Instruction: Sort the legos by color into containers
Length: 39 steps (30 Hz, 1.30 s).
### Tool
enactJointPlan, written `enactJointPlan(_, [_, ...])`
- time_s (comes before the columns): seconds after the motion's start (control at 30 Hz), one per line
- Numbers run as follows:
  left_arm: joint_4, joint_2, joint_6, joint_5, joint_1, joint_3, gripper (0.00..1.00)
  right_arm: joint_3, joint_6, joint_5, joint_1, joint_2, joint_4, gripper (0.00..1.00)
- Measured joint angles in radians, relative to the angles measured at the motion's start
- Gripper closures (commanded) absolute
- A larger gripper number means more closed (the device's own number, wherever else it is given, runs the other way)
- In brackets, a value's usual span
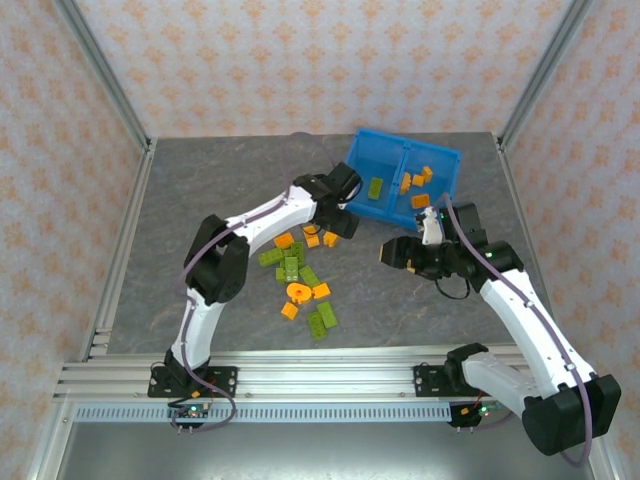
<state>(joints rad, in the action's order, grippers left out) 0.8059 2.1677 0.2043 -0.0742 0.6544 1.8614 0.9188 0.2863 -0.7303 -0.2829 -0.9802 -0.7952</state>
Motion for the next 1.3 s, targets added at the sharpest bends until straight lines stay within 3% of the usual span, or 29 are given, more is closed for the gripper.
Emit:
enactJointPlan(0.37, [0.067,0.134,-0.014,0.03,0.0,0.084,0.44,0.0,0.0,0.031,0.0,-0.003,-0.005,0.22])
enactJointPlan(0.53, [0.069,0.142,0.001,0.003,0.0,0.071,0.65,0.0,0.001,0.044,0.0,-0.011,-0.005,0.22])
enactJointPlan(0.6, [0.068,0.141,0.005,-0.004,0.0,0.069,0.69,0.0,0.001,0.051,0.0,-0.012,-0.005,0.22])
enactJointPlan(0.77, [0.049,0.122,0.008,-0.04,0.016,0.051,0.69,0.007,0.005,0.082,0.0,-0.01,-0.015,0.21])
enactJointPlan(1.0, [-0.029,-0.018,0.006,-0.056,0.126,0.059,0.69,0.013,0.059,0.232,0.0,0.119,-0.02,0.19])
enactJointPlan(1.17, [-0.204,-0.038,-0.016,-0.041,0.2,0.195,0.68,-0.005,0.126,0.388,0.0,0.289,0.002,0.15])
enactJointPlan(1.3, [-0.322,0.107,-0.035,-0.003,0.21,0.435,0.68,-0.041,0.169,0.459,0.0,0.385,0.01,0.15])
